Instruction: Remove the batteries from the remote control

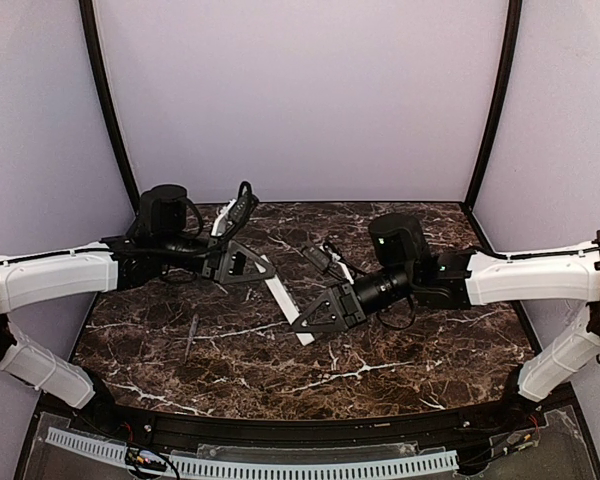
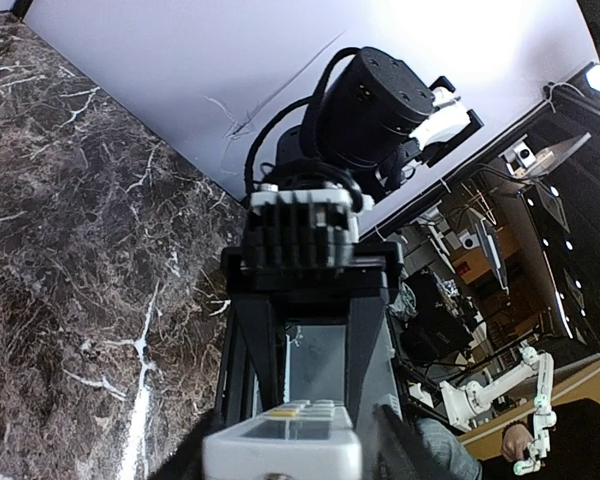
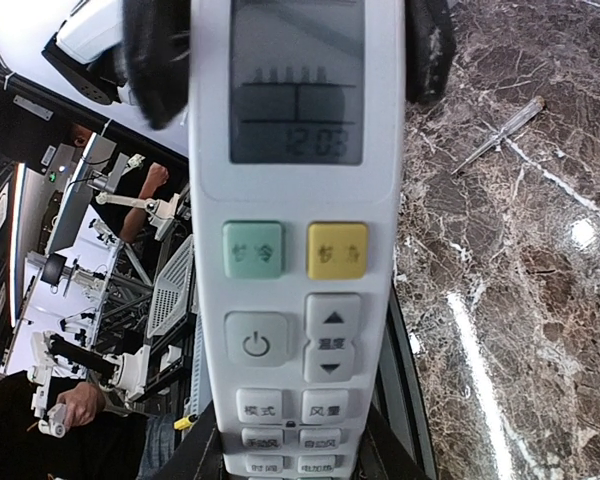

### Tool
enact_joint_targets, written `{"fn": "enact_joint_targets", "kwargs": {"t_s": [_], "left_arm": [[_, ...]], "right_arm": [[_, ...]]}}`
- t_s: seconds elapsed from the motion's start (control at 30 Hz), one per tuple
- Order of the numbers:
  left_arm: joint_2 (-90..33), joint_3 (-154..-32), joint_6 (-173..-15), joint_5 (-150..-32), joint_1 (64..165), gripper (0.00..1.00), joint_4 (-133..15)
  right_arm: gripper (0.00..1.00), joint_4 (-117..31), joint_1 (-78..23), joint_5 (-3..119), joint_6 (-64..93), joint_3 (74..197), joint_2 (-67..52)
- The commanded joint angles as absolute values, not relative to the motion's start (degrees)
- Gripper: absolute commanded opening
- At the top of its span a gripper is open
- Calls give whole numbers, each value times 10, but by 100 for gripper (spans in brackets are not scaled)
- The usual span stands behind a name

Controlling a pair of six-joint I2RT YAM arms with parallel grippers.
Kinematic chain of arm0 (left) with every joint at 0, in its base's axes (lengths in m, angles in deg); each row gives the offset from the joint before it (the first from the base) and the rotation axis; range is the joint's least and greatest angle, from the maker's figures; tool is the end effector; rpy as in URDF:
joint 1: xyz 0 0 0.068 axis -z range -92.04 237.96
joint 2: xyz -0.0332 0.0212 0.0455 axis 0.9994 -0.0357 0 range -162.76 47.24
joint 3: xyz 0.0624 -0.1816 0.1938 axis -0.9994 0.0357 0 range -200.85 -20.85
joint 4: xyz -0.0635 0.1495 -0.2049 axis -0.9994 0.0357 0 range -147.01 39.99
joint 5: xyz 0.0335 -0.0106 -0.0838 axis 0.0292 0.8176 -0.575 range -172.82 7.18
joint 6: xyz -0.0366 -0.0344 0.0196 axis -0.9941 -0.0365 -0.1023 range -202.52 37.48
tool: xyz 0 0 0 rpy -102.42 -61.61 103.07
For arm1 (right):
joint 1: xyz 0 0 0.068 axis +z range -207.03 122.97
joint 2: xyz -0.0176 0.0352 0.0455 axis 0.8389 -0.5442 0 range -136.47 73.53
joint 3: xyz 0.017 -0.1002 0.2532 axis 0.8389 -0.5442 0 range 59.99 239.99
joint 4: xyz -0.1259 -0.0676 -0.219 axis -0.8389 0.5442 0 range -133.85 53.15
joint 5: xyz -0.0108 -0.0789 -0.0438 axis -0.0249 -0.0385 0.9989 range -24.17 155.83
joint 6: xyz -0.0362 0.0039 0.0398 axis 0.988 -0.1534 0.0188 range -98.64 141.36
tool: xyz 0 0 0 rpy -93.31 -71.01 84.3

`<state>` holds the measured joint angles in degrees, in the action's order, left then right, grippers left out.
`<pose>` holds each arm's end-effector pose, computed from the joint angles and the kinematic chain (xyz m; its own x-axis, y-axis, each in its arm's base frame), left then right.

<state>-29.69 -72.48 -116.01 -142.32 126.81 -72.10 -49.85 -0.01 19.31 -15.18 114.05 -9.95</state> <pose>0.2128 -0.2109 0.3040 -0.6553 0.1683 -0.7364 0.7400 -0.0528 -0.6705 0.1542 0.2853 0.2685 -0.7333 -0.3774 -0.5655 -0.6261 0.0506 0.7781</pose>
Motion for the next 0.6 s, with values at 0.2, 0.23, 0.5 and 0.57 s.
{"fn": "enact_joint_targets", "kwargs": {"t_s": [0.2, 0.23, 0.5, 0.57], "left_arm": [[-290, -737, -1150, -1409, 1277, 9, -700], [-289, -739, -1150, -1398, 1277, 3, -691], [-288, -757, -1176, -1289, 1277, 0, -609], [-287, -756, -1199, -1263, 1277, 0, -602]], "right_arm": [[11, -496, 4, 218, -141, 1152, -93], [17, -486, 4, 227, -137, 1155, -93], [77, -419, 4, 309, -103, 1183, -72], [84, -416, 5, 332, -101, 1182, -63]]}}
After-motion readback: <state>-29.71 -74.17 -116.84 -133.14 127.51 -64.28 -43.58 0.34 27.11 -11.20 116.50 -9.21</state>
